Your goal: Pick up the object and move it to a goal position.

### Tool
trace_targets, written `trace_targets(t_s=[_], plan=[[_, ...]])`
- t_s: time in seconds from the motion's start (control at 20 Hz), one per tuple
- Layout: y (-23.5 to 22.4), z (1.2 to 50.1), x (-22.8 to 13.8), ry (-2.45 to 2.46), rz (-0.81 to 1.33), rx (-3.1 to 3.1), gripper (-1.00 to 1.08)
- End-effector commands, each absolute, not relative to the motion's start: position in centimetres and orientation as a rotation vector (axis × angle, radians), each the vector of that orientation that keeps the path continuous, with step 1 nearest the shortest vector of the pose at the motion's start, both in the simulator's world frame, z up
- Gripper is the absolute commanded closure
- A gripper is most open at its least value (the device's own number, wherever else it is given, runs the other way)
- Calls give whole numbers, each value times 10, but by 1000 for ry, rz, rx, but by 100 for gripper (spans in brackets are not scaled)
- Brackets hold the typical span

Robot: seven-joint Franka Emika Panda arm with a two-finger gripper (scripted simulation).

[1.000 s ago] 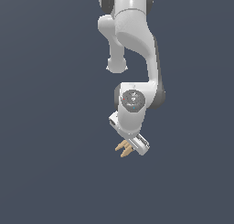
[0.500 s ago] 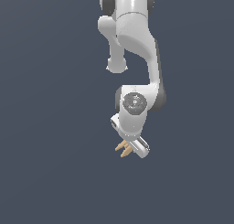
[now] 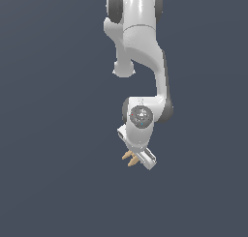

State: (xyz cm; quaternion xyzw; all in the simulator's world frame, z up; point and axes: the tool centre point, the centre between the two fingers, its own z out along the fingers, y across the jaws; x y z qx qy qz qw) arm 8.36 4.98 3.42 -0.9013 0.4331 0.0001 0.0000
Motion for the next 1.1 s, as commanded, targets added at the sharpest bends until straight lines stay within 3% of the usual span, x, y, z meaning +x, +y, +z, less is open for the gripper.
trace_targets(t_s=[0.0,0.3,0.35,1.05], plan=[[50,23,83,1362,0,-2831,-92],[50,17,85,1362,0,-2831,-92],[50,17,85,1362,0,-2831,108],[49,21,84,1362,0,-2831,108]])
